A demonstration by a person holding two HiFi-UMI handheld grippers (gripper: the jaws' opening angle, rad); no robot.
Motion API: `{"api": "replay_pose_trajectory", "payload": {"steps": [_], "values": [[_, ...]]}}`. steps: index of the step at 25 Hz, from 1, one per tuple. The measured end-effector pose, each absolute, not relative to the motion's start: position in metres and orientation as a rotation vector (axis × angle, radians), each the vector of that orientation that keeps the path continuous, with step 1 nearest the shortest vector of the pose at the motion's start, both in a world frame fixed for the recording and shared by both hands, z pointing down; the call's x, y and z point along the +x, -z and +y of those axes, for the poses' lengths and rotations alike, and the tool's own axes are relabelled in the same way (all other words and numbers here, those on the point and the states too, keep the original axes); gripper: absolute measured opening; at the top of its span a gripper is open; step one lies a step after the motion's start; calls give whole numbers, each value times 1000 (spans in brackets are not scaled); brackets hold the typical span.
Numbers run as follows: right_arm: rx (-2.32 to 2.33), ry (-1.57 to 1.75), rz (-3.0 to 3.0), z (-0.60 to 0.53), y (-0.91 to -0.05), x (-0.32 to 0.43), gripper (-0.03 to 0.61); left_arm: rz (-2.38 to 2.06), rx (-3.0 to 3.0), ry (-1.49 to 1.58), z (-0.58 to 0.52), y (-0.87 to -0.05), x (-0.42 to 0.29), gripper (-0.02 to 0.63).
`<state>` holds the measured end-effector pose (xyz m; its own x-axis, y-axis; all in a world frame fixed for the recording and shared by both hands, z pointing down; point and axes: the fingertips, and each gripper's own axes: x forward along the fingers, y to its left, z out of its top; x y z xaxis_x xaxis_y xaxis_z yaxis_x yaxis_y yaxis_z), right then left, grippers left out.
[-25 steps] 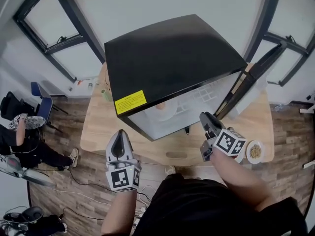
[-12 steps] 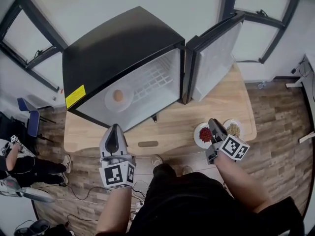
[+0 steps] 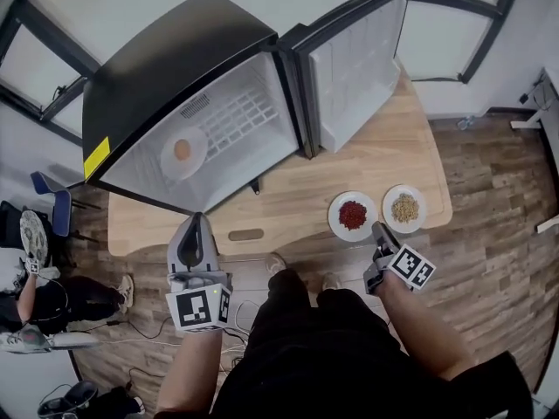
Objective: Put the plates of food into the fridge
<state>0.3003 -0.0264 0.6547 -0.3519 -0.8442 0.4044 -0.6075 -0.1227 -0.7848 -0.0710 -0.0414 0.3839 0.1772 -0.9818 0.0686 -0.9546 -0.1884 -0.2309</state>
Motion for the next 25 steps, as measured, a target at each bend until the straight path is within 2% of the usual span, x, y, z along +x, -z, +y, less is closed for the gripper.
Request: {"api": "replay_pose_trajectory", "payload": {"steps": [3,6,16,17,18,19,20,25], "values": [[-1655,1524,1881,-15,-684,301,129,1899,-2300,331,-39,-383,-66,5],[-1678,1584,1812,-8,-709,306,167,1902,-2290,350,-35,-383,-64,5],[-1456,1751,1590,-15,-765,288,172,1971,-2264,423,-17,-392,-79,5],[-1440,1742,1595,-17,-765,287,158,1975,-2260,429,-16,-393,-81,5],[-1426,1725,1618,-20,-763,285,126,1979,-2257,433,-14,-394,-82,5],[-1413,1704,1648,-22,-759,282,66,1983,-2255,436,-13,-396,-84,5],[-1400,1687,1672,-24,-754,280,49,1987,-2254,437,-12,-396,-86,5],[-1345,1656,1727,-28,-728,270,32,1996,-2257,415,-10,-397,-92,5]]}}
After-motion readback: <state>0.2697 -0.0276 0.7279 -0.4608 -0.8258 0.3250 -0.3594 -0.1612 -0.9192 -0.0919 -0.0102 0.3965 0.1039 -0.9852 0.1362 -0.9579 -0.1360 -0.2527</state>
